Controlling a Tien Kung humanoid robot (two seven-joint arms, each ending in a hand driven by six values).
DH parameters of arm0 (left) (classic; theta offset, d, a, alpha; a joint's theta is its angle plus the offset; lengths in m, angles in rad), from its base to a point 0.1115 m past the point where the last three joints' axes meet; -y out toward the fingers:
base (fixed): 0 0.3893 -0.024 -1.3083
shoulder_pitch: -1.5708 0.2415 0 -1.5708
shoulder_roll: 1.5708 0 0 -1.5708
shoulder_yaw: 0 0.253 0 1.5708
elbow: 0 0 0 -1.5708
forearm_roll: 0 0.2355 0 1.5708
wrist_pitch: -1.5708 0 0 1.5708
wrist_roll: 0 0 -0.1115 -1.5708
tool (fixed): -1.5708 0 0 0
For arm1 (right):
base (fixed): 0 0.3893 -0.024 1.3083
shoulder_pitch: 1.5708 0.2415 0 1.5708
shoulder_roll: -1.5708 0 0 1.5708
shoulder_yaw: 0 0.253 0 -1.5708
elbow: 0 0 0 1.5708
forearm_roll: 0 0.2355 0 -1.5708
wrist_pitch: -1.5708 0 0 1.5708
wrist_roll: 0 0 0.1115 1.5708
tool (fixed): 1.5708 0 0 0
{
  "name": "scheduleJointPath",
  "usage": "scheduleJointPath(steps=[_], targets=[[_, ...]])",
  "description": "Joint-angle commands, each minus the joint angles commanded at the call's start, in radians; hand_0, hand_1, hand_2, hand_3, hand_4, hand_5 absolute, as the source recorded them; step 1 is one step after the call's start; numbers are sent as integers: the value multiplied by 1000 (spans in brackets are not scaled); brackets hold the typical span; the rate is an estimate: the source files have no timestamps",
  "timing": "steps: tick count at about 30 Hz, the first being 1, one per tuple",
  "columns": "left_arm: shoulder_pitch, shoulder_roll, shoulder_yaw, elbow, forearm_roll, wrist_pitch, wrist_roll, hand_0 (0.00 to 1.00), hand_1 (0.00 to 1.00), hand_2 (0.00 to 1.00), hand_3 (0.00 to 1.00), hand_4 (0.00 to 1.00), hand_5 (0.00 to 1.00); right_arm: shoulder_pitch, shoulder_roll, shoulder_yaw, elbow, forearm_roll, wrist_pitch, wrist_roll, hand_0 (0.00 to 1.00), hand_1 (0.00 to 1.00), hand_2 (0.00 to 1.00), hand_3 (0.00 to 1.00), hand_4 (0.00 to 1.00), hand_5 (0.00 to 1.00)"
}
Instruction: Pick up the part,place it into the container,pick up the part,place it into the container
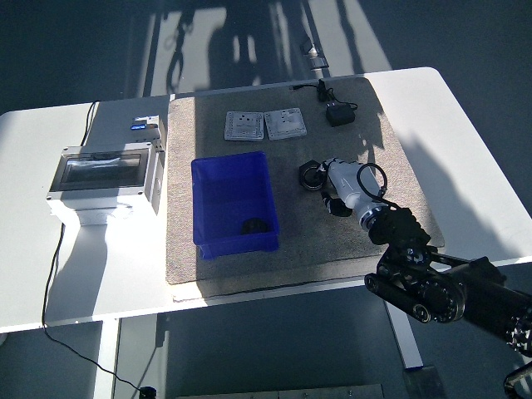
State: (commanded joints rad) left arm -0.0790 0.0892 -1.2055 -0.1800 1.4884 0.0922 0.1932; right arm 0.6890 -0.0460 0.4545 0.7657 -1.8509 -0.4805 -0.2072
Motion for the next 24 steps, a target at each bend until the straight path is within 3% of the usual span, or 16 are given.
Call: scheduleJointPath(steps=[9,18,19,24], targets=[[2,-1,-10,0,10,2,-1,608,303,514,621,652,835,-6,2,8,-17,-2,-30,10,713,488,387,362,575,15],[4,0,-12,0,11,4,-2,608,303,511,621,652,835,0,-16,60,15,38,-78,63,710,487,379,358,549,26],[3,0,-13,0,12,4,-2,608,303,510,620,653,835,2,-17,63,18,38,-79,63,708,494,455,391,545,50],[3,2,-14,0,12,6,-3,608,303,510,620,653,835,15,-16,54,23,22,-38,30,708,494,455,391,545,50]])
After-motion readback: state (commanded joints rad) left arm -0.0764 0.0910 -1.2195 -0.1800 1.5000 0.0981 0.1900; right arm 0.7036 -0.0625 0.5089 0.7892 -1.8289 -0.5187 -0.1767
